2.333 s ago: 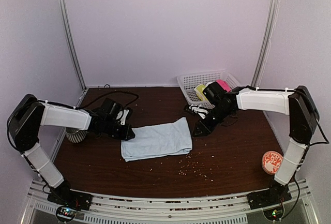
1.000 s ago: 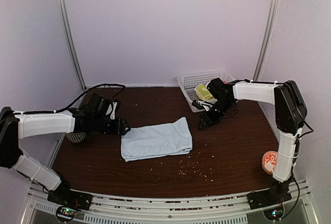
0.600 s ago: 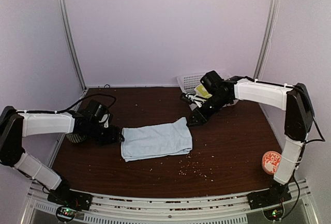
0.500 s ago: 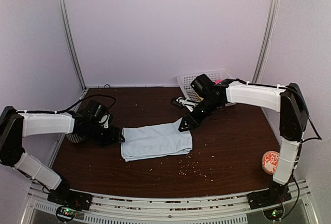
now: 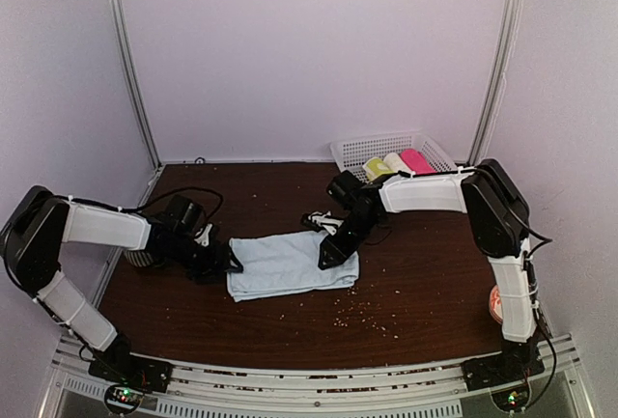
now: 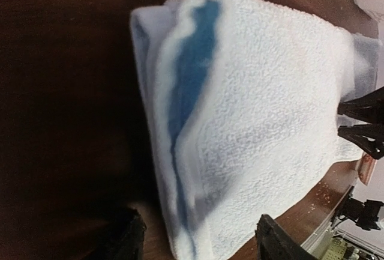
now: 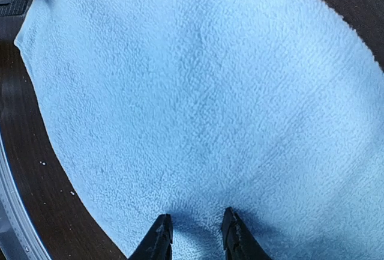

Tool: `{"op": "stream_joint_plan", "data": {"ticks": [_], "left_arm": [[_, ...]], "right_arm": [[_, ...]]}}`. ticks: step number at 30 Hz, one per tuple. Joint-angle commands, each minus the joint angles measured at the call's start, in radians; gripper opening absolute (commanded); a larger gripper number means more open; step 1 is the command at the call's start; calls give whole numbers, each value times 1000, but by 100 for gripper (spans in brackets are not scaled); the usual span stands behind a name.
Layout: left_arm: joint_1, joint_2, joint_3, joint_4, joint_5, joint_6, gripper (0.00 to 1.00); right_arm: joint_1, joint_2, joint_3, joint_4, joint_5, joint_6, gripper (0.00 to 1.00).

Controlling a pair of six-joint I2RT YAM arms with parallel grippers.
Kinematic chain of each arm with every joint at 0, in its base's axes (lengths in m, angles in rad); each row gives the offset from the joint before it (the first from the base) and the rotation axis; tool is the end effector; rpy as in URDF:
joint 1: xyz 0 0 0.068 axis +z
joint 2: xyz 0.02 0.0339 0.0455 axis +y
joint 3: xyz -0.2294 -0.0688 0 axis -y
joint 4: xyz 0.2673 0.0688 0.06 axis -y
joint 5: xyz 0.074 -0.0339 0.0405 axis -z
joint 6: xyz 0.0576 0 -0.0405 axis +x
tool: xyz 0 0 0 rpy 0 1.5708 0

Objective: Roll the towels
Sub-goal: Pick up the towel from the center of the board, then flatten out the towel at the center of the board.

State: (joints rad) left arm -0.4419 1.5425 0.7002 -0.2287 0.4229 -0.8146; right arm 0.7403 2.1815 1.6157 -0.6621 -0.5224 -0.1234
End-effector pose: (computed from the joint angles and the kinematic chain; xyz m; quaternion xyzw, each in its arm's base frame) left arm 0.2582 -0.1483 0.0723 -0.1245 0.9406 -0.3066 0.0761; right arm 0.3136 0.3254 0.0921 -0.4384 0.8461 0.2925 0.0798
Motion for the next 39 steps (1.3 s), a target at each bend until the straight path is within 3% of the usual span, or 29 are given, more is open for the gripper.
{"op": "stream_joint_plan", "data": {"ticks": [1, 10, 16, 20, 27, 32, 39], "left_arm": [[7, 88, -2, 71, 97, -30, 61], [6, 127, 39, 120, 135, -34, 42], [6, 128, 93, 139, 140, -19, 15], [5, 131, 163, 82, 119, 25, 1], [5, 72, 321, -110, 87, 119, 0], [6, 43, 474, -263, 55, 169, 0], [-33, 54, 673, -343, 64, 156, 0]], "right_arm": [[-4, 37, -24, 16, 21, 17, 30], [-5, 104, -22, 2, -5, 20, 30], [-11, 96, -16, -8, -5, 15, 30], [-41, 66, -15, -19, -9, 12, 31], [-147, -105, -6, -67, -123, -37, 34], [-226, -242, -16, -46, -118, -42, 36], [-330, -273, -15, -26, -100, -30, 37]]}}
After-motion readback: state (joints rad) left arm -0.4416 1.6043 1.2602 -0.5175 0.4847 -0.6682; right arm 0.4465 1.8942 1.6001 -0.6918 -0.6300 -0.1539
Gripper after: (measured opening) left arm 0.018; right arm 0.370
